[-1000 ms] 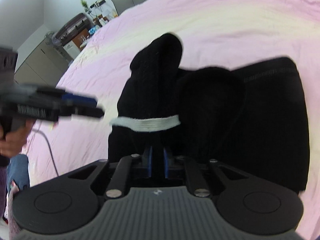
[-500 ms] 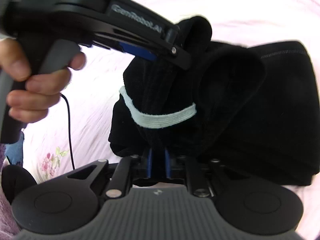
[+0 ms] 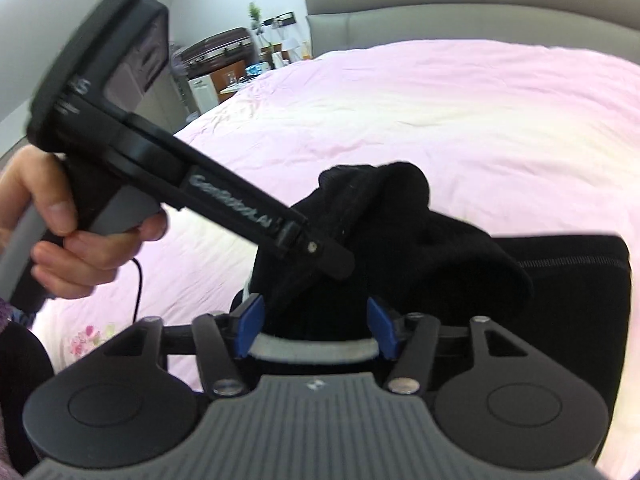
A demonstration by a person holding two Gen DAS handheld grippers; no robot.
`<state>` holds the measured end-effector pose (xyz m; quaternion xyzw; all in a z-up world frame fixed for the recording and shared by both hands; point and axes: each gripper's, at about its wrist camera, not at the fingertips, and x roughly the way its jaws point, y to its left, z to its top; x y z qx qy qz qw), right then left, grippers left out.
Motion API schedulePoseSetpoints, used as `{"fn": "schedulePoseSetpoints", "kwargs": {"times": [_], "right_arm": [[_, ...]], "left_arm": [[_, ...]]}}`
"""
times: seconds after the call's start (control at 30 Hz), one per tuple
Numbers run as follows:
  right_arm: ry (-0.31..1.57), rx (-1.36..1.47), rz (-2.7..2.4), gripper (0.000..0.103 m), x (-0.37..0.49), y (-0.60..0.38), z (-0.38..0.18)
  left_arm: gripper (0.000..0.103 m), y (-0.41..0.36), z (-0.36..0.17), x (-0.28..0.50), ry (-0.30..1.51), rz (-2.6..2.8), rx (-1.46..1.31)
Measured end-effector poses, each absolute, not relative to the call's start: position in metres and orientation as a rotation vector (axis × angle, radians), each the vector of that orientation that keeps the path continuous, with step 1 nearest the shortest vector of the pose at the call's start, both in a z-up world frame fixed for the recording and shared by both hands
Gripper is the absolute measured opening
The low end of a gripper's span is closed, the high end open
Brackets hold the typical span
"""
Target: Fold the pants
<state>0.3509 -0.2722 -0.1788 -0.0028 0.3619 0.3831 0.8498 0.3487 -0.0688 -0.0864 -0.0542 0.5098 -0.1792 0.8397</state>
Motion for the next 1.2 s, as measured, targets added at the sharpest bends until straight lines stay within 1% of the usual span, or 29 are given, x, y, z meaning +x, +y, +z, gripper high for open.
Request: {"fn": "schedulePoseSetpoints", "kwargs": {"times": [0.1,0.13,0.2,0.33,0.43,0.6,0.67,0.73,0.77,0.8,0.83,0.93,1.07,1.13,1.2], "right_arm": [[0.750,-0.017,0.805,0.066,0.362,-0.279,-0.181],[0.757,-0.008,0.807,0.070,0.367,-0.279,-0.183],[0.775,0.014,0.798,0.073,0.377,-0.281,-0.187],[0.808,0.064,0.755,0.074,0.393,-0.288,-0.196],[0.846,0.164,0.748,0.074,0.408,-0.301,-0.206],[0.886,0.266,0.728,0.074,0.429,-0.304,-0.217],[0.934,0.314,0.731,0.074,0.437,-0.300,-0.223],[1.011,0.406,0.795,0.048,0.435,-0.300,-0.232],[1.047,0.442,0.819,0.041,0.430,-0.299,-0.236],[1.071,0.452,0.819,0.024,0.424,-0.296,-0.239],[1.063,0.450,0.805,0.015,0.418,-0.296,-0.236],[1.005,0.480,0.808,0.013,0.402,-0.299,-0.208],[0.966,0.577,0.749,0.012,0.393,-0.320,-0.155],[0.974,0.710,0.659,0.013,0.396,-0.350,-0.151],[1.014,0.764,0.531,0.013,0.399,-0.380,-0.167]], "left_arm": [[0.052,-0.062,-0.085,0.350,1.074,-0.404,-0.145],[0.052,-0.059,-0.084,0.350,1.067,-0.414,-0.156],[0.052,-0.052,-0.079,0.348,1.036,-0.433,-0.176],[0.052,-0.029,-0.064,0.337,0.981,-0.459,-0.218],[0.053,-0.008,-0.062,0.325,0.963,-0.438,-0.211],[0.053,0.026,-0.073,0.315,0.989,-0.362,-0.236],[0.053,0.037,-0.079,0.314,1.007,-0.332,-0.256],[0.053,0.046,-0.084,0.314,1.022,-0.315,-0.281],[0.053,0.047,-0.085,0.314,1.025,-0.309,-0.283],[0.053,0.048,-0.087,0.314,1.030,-0.304,-0.282],[0.053,0.048,-0.089,0.314,1.035,-0.301,-0.281],[0.053,0.048,-0.094,0.314,1.051,-0.303,-0.282],[0.053,0.048,-0.094,0.310,1.041,-0.334,-0.284],[0.053,0.046,-0.092,0.308,1.036,-0.359,-0.284],[0.053,0.039,-0.089,0.309,1.037,-0.380,-0.269]]}}
